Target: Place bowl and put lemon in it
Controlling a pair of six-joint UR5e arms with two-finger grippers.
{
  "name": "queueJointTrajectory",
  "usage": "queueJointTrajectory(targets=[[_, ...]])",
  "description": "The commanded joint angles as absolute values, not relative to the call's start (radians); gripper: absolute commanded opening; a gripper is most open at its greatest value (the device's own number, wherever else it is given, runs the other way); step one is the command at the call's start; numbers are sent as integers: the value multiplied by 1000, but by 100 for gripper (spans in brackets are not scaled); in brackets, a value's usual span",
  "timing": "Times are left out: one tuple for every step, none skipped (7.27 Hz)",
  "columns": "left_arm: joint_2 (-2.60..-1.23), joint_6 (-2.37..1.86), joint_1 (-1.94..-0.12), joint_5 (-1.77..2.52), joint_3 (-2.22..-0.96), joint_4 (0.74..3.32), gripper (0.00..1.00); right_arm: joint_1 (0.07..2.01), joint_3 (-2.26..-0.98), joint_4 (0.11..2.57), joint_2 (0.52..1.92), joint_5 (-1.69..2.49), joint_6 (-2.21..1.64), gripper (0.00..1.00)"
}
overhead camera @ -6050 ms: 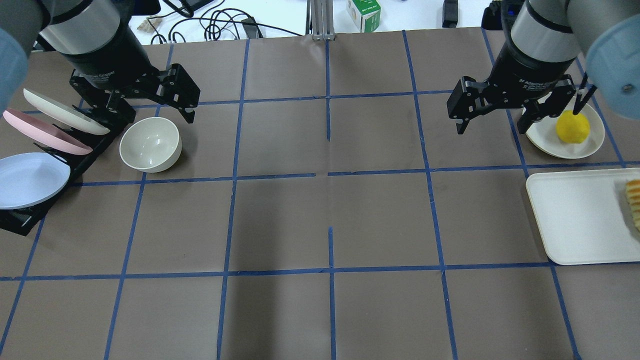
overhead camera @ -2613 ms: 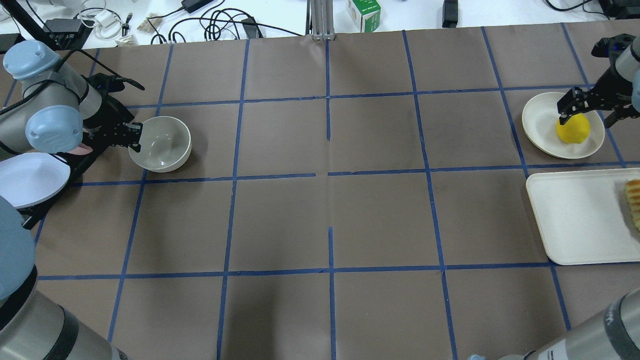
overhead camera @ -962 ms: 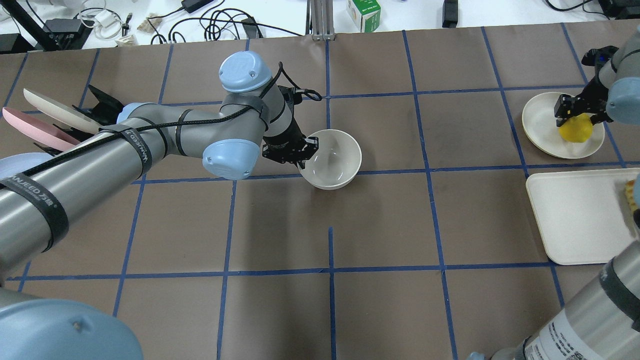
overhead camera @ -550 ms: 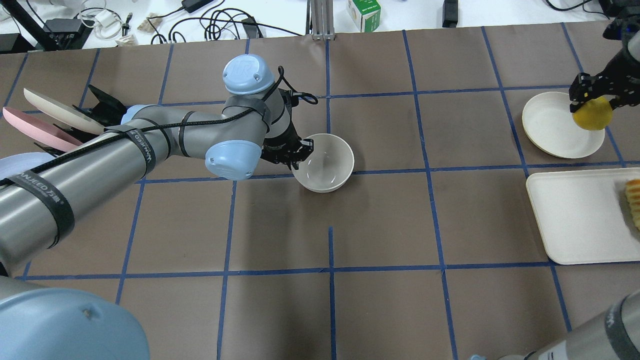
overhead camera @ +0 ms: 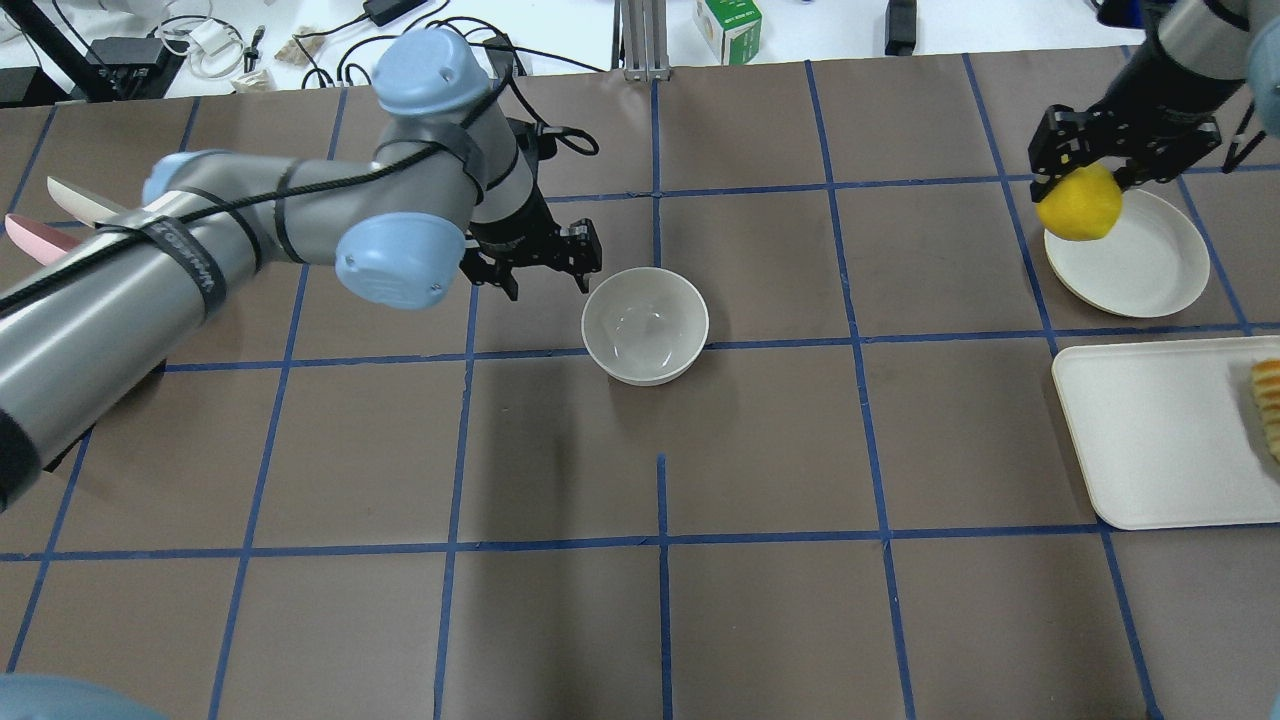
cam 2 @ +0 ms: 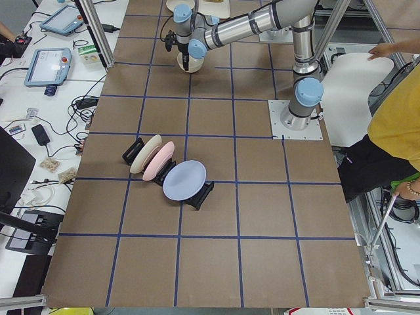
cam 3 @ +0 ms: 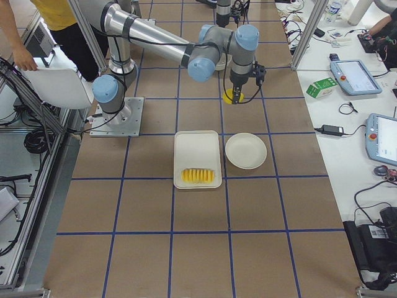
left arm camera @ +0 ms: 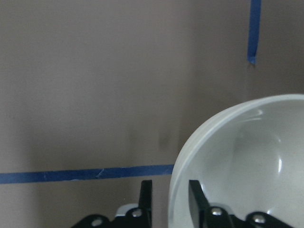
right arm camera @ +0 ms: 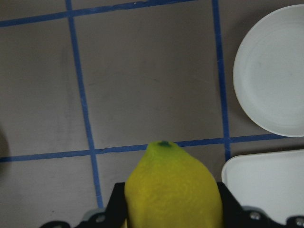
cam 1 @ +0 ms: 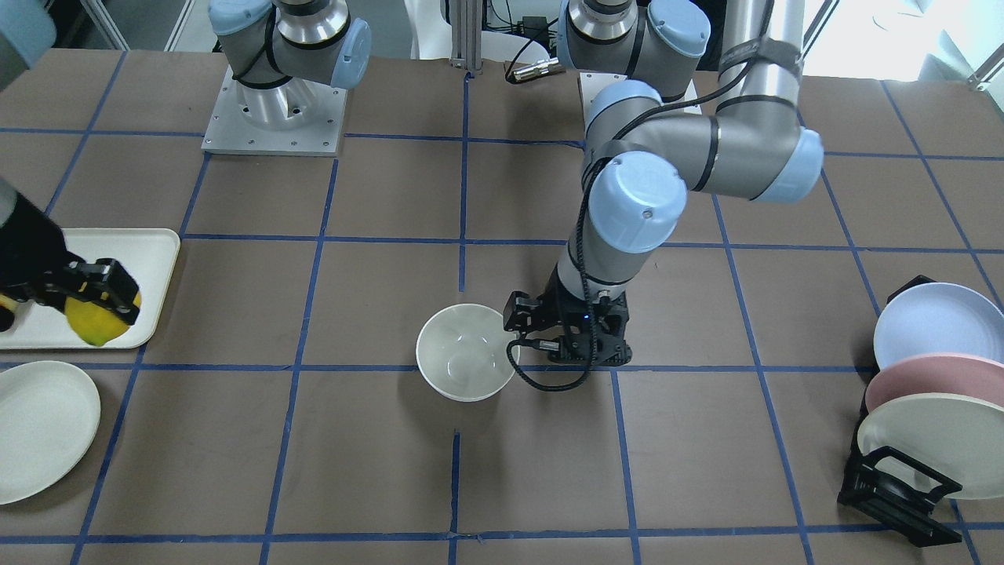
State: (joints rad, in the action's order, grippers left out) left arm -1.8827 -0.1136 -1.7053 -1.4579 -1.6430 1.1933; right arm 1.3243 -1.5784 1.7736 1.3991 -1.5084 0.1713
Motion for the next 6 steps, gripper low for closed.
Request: queueJointTrajectory(targets=[[-1743, 76, -1604, -1476, -1512, 1523, 100, 1510, -1578, 1766, 1422, -1506, 6, 0], [-1677, 106, -1589, -1558, -1482, 1596, 100, 1590, -1578, 1772, 1407, -1499, -96, 0], [-1628, 120, -1583, -1583, -1483, 1624, 100, 1665, -1574, 1788, 1379, -1497, -133, 0], [-1602, 123, -1582, -1565, -1489, 1641, 100, 1739, -1562, 1805, 1359, -1499, -185, 0], [-1594, 115, -1588, -1521, -1494, 1631, 100, 1802, -1545, 1850, 1314, -1506, -290, 0], [-1589, 121, -1588, -1523, -1494, 1631, 100, 1871, -1534, 1892, 1271, -1509, -354, 0]])
